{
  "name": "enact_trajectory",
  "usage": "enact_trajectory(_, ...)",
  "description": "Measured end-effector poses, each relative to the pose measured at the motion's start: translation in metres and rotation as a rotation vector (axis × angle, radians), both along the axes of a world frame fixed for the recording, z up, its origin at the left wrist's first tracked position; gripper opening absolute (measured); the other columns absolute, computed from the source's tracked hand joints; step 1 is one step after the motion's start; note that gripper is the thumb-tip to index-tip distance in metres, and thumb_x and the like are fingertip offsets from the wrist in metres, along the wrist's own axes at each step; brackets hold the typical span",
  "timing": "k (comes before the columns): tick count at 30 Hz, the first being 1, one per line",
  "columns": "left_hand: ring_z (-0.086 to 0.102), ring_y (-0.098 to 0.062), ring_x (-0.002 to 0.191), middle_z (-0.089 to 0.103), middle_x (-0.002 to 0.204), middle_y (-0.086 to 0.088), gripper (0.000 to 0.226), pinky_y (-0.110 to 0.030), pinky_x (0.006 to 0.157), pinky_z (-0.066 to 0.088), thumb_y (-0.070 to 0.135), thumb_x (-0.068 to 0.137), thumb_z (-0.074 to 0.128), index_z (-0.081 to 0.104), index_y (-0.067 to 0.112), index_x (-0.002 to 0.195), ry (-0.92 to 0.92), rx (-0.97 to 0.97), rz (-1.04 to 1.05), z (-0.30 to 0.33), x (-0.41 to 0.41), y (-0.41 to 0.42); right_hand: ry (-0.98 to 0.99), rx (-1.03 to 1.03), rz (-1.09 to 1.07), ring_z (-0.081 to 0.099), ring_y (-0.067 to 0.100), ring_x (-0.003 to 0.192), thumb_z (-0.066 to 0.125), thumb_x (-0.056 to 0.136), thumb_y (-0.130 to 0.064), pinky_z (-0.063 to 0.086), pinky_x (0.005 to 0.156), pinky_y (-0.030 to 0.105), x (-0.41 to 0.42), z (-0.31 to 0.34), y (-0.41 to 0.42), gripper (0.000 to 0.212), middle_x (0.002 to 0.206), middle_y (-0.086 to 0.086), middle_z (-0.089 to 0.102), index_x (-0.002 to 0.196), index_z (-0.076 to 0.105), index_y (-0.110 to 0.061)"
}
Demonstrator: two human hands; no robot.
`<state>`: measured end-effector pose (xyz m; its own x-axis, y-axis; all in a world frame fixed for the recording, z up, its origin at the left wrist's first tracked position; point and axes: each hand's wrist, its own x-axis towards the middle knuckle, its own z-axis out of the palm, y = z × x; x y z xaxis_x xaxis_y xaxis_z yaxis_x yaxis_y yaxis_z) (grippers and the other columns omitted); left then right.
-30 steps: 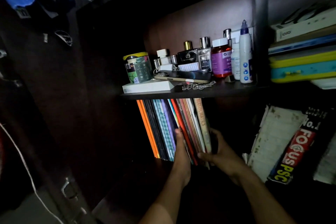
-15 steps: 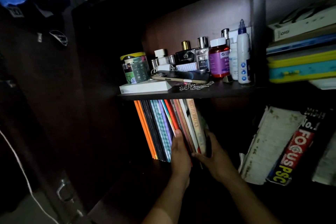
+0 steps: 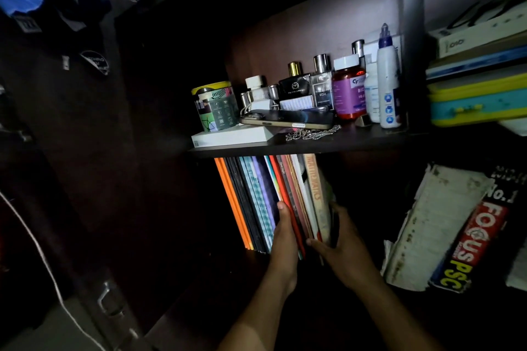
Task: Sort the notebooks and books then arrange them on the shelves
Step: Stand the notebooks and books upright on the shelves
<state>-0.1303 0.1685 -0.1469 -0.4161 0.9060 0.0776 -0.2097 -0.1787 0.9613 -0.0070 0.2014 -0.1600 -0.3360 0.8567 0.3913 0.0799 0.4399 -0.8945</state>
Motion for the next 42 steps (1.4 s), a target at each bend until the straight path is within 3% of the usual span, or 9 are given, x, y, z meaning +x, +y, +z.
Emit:
enact_trajectory(4, 0.063, -0.014, 0.123, 0.068, 0.131, 0.002, 0.079, -0.036, 0.11, 0.044, 0.083, 0.086, 0.038, 0.062, 0.027, 0.136, 0.036, -0.058, -0.058, -0.004, -0.008, 0.002, -0.012, 0.009, -0.031, 0.048, 0.014, 0.13, 0.085, 0.079, -0.016, 0.038, 0.1, 0.024, 0.003, 0.002, 0.0, 0.098, 0.149, 0.001, 0.045, 0.153, 0.023, -0.03)
enact_trajectory(8, 0.062, -0.014, 0.124, 0.067, 0.132, 0.003, 0.086, -0.04, 0.112, 0.043, 0.092, 0.076, 0.045, 0.063, 0.032, 0.135, 0.036, -0.084, -0.034, -0.01, -0.011, 0.004, -0.107, 0.056, -0.036, 0.036, 0.023, 0.143, 0.081, 0.084, -0.022, 0.031, 0.102, 0.024, 0.005, 0.006, -0.002, 0.12, 0.162, 0.004, 0.022, 0.156, -0.013, -0.046)
enact_trajectory(11, 0.064, -0.016, 0.121, 0.069, 0.129, -0.001, 0.082, -0.04, 0.109, 0.047, 0.086, 0.08, 0.045, 0.065, 0.026, 0.133, 0.011, -0.081, -0.029, -0.008, -0.005, 0.002, -0.146, 0.059, -0.017, 0.036, 0.024, 0.143, 0.076, 0.088, -0.024, 0.028, 0.101, 0.021, 0.007, 0.008, -0.003, 0.117, 0.163, 0.006, 0.017, 0.151, -0.019, -0.051)
enact_trajectory(17, 0.058, -0.02, 0.129, 0.062, 0.139, -0.002, 0.087, -0.045, 0.115, 0.04, 0.09, 0.077, 0.05, 0.061, 0.028, 0.138, 0.062, -0.05, 0.091, -0.011, 0.003, 0.003, -0.093, 0.031, -0.011, 0.033, 0.025, 0.144, 0.079, 0.086, -0.02, 0.028, 0.105, 0.023, 0.009, 0.006, -0.002, 0.118, 0.163, 0.006, 0.019, 0.152, -0.014, -0.052)
enact_trajectory(23, 0.061, -0.015, 0.126, 0.068, 0.131, 0.002, 0.078, -0.04, 0.115, 0.04, 0.082, 0.088, 0.039, 0.064, 0.024, 0.134, 0.124, -0.036, 0.154, 0.006, 0.022, -0.005, -0.073, 0.078, -0.064, 0.031, 0.025, 0.147, 0.072, 0.09, -0.02, 0.032, 0.117, 0.04, -0.001, 0.001, -0.011, 0.113, 0.166, 0.001, 0.017, 0.151, -0.017, -0.054)
enact_trajectory(28, 0.055, -0.015, 0.132, 0.058, 0.144, 0.002, 0.087, -0.043, 0.116, 0.038, 0.093, 0.074, 0.048, 0.058, 0.036, 0.139, 0.063, -0.085, 0.162, -0.014, 0.012, -0.014, 0.006, -0.049, -0.126, 0.037, 0.021, 0.144, 0.085, 0.078, -0.028, 0.031, 0.11, 0.028, 0.01, 0.003, -0.014, 0.12, 0.162, 0.002, 0.032, 0.158, -0.003, -0.042)
enact_trajectory(34, 0.04, -0.002, 0.14, 0.046, 0.147, 0.02, 0.087, -0.036, 0.122, 0.028, 0.091, 0.068, 0.057, 0.05, 0.043, 0.141, 0.194, -0.099, 0.162, -0.012, 0.033, -0.084, -0.128, -0.014, -0.114, 0.022, 0.02, 0.15, 0.081, 0.081, -0.039, 0.022, 0.113, 0.027, 0.027, 0.011, -0.058, 0.113, 0.166, 0.004, 0.017, 0.16, 0.0, -0.037)
enact_trajectory(38, 0.046, -0.005, 0.127, 0.048, 0.133, 0.014, 0.053, -0.02, 0.101, 0.034, 0.049, 0.1, 0.053, 0.039, 0.032, 0.148, 0.313, -0.173, 0.082, 0.006, 0.057, -0.126, -0.227, -0.024, -0.07, 0.016, 0.017, 0.153, 0.076, 0.087, -0.038, 0.017, 0.117, 0.025, 0.056, 0.02, -0.109, 0.099, 0.167, 0.004, 0.016, 0.158, 0.008, -0.035)
enact_trajectory(42, 0.057, -0.012, 0.121, 0.058, 0.13, 0.008, 0.044, -0.021, 0.093, 0.04, 0.034, 0.102, 0.055, 0.042, 0.029, 0.144, 0.336, -0.146, 0.069, 0.031, 0.098, -0.164, -0.273, -0.006, -0.102, 0.028, 0.018, 0.149, 0.074, 0.09, -0.031, 0.021, 0.116, 0.021, 0.098, 0.049, -0.152, 0.087, 0.161, 0.007, 0.031, 0.159, 0.024, -0.019)
